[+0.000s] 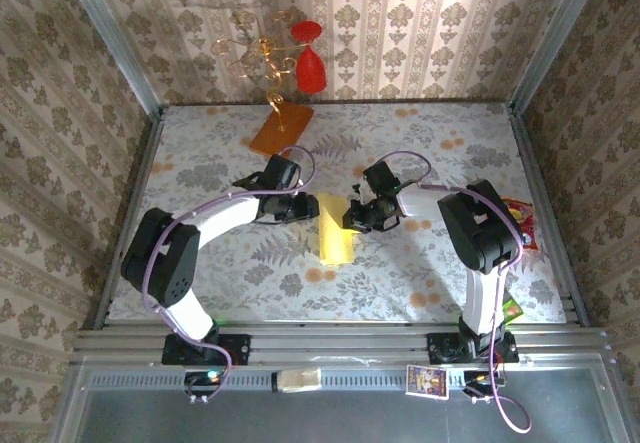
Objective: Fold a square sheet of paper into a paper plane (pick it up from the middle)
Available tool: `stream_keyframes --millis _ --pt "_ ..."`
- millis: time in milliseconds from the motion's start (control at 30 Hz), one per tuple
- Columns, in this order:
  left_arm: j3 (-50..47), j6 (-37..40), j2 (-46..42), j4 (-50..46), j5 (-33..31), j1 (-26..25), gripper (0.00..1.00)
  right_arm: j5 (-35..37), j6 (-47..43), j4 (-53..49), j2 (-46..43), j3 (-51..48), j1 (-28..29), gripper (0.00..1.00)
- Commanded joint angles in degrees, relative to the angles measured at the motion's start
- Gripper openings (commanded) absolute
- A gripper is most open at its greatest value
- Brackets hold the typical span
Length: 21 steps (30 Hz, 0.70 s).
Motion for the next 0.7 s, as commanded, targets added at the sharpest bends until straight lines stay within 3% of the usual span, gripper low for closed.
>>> stream_keyframes --millis 0,167,267,667 --pt "0.5 -4.5 1.4 6.4 4.9 -2.0 0.29 6.6 -1.4 -10.5 4.6 -2.4 -0.4 0.10" --pt "2.9 -8.0 7.4 10.4 9.5 -4.3 0.06 7.4 -1.0 -10.9 5.1 -2.5 -0.4 0.08" --pt "3.6 -8.7 9.6 10.7 10.3 -4.5 0.00 8.1 -1.1 -11.5 5.1 -2.6 -0.3 0.08" --pt "3.6 -7.9 12.3 8.2 13.1 -4.8 0.00 10.0 -1.7 -14.1 5.5 -2.1 -0.3 0.08"
